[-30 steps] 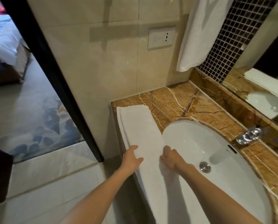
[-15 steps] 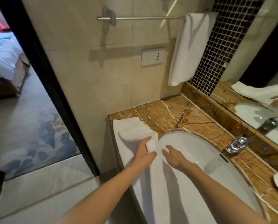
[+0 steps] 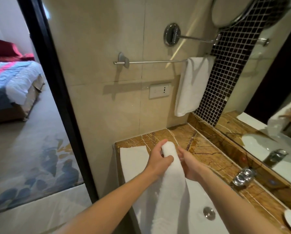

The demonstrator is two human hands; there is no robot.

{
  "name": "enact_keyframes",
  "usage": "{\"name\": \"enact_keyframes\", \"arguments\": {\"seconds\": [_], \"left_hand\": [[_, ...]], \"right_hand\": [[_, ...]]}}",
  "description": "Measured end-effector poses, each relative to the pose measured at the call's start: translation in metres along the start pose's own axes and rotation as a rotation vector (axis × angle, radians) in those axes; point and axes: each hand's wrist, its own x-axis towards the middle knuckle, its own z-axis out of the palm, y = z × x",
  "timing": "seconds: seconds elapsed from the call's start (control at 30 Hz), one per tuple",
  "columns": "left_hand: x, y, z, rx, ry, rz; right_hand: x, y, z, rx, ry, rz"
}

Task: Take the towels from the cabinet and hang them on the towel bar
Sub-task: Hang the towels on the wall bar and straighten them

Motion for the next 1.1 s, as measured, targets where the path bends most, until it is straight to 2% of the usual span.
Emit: {"name": "enact_keyframes", "arguments": {"seconds": [0.17,0.27,0.43,0.6,0.77,0.87,1.0,1.1], "left_hand": [[0.002,0.037,0.0,0.018,-0.017,0.084],[0.006,0.065,0.0,0.05,-0.047,0.142],[0.015,0.113,-0.008,0.038,-0.052,0.254],[0.029,0.152,-0.027,-0.001,0.001,0.319],[0.049,0.189,-0.046,-0.044,0.033,0.349],[0.062,0.211,-0.052,-0.067,0.041,0.366],[0.08,0.24,-0.06,-0.068,0.003,0.379],[0.093,0.263,-0.069,-0.033,-0.047,0.425]], "right_hand": [[-0.005,-0.037,0.002,0.099,-0.132,-0.028],[-0.008,-0.061,0.001,0.271,-0.218,-0.084],[-0.019,-0.109,0.0,0.372,-0.212,-0.175],[-0.036,-0.157,0.005,0.282,-0.218,-0.265],[-0.029,-0.2,0.016,0.152,-0.011,-0.438],[-0.029,-0.214,0.029,0.166,-0.021,-0.415],[-0.027,-0.224,0.051,0.332,-0.111,-0.358],[-0.018,-0.246,0.055,0.335,-0.036,-0.392]]}}
